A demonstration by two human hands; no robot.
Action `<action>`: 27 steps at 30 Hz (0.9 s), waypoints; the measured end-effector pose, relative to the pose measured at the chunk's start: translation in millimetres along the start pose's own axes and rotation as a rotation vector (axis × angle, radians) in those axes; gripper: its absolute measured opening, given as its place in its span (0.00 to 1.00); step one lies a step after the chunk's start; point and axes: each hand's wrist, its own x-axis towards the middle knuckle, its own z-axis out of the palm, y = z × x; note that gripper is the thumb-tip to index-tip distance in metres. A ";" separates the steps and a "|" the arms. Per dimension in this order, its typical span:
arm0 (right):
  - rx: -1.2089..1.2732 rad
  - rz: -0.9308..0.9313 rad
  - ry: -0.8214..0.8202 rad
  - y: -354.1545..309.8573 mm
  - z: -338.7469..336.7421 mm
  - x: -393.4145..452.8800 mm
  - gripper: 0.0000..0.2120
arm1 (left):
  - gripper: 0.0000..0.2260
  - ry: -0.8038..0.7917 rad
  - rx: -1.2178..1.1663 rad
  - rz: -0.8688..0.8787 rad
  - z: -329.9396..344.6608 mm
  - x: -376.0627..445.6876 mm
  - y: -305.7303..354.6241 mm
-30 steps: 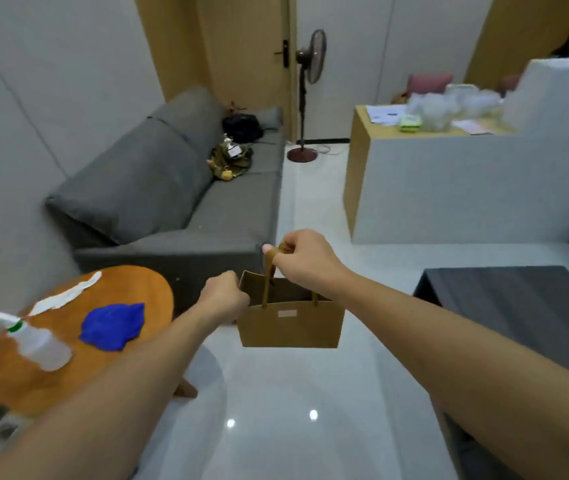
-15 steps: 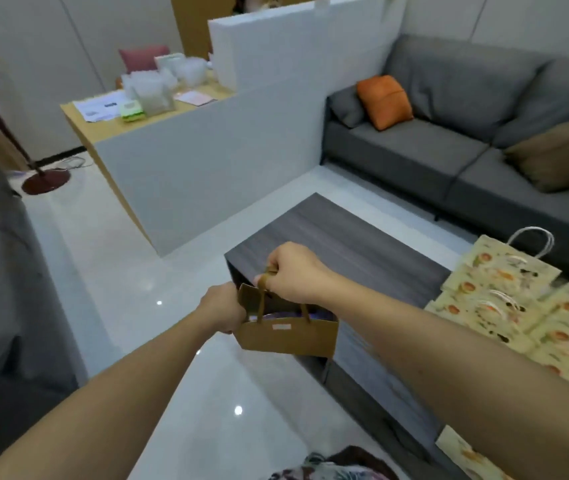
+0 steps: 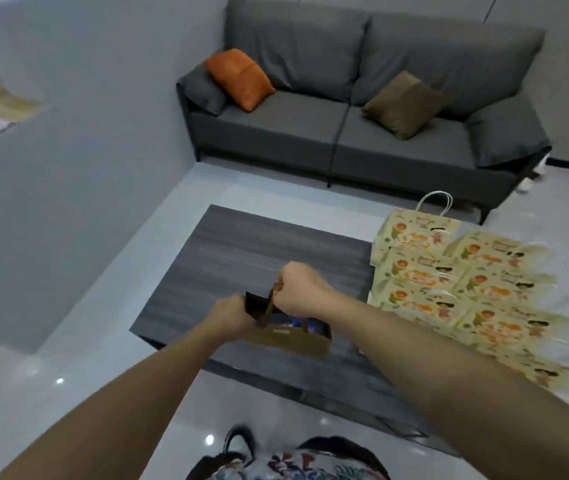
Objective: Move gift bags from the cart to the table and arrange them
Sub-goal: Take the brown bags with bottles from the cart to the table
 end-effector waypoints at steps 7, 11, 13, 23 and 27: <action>0.046 0.173 0.057 14.5 -29.8 45.8 0.06 | 0.21 -0.093 0.016 0.096 -39.0 63.3 16.1; -0.067 0.209 0.074 34.8 -53.3 77.3 0.06 | 0.18 -0.106 -0.026 0.141 -44.4 100.5 38.7; -0.072 0.228 0.073 51.0 -61.6 96.3 0.05 | 0.19 -0.129 -0.045 0.152 -44.0 123.7 51.5; -0.054 0.216 -0.045 156.1 -109.7 207.5 0.06 | 0.26 -0.126 0.013 0.044 -37.6 224.2 133.4; -0.053 0.212 -0.069 194.9 -121.9 255.1 0.05 | 0.25 -0.124 0.065 0.032 -25.1 261.8 145.9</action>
